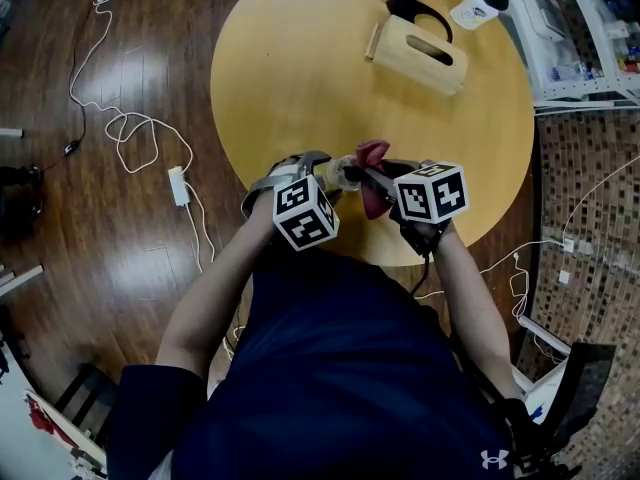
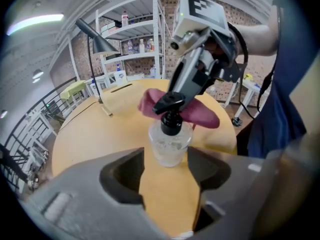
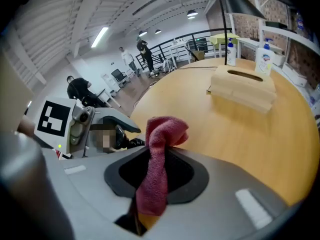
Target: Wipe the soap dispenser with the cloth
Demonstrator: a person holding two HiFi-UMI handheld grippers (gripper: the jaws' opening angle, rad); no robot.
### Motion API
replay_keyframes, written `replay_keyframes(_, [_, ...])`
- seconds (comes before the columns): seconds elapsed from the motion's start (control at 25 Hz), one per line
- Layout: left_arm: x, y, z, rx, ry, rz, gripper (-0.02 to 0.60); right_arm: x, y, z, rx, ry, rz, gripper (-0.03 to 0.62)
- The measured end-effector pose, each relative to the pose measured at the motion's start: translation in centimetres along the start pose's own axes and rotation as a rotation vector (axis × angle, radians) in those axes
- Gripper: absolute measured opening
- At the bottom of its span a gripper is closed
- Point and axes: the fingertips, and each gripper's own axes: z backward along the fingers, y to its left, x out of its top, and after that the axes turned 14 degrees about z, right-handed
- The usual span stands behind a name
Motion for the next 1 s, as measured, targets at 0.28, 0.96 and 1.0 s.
replay_keyframes(0.28, [0.2, -0.1, 1.1, -0.032, -0.041, 0.024, 0.243, 0.0, -0.6, 0.4, -0.003, -0.024, -0.03, 0.089])
replay_keyframes(0.96, [0.6, -1.7, -0.4, -0.02, -0.036, 0.006, 0.31, 0.6, -0.6, -0.1, 0.013, -0.01, -0.055, 0.089])
replay_keyframes(1.0, [0.7, -1.5, -0.5, -0.008, -0.042, 0.022, 0.271, 0.9, -0.8, -0.3, 0.003, -0.008, -0.042, 0.089])
